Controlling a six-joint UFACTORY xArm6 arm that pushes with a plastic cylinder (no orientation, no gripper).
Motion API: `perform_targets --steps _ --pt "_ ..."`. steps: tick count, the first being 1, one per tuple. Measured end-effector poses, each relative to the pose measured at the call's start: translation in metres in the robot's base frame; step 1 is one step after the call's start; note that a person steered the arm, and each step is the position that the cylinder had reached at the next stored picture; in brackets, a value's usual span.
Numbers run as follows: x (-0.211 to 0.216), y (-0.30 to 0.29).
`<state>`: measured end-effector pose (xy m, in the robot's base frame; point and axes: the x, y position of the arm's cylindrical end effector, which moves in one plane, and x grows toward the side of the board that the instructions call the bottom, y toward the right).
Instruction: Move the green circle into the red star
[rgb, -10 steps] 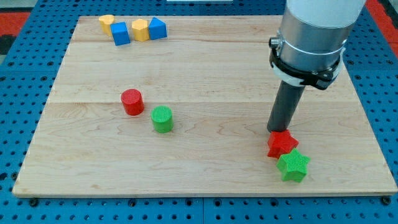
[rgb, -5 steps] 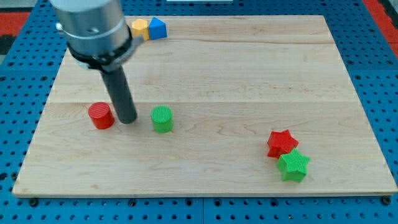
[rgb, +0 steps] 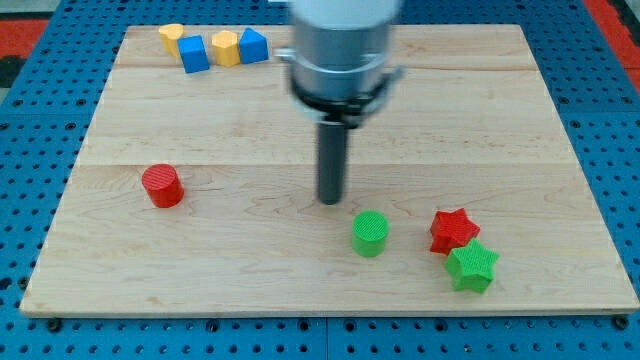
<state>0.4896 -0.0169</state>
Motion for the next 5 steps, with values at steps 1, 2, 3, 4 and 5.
perform_targets --steps 1,2,3,4,5 --pt "0.037 0.036" --pt "0.037 0.098" --pt "0.025 0.069" --pt "0.035 0.013" --pt "0.062 0.064"
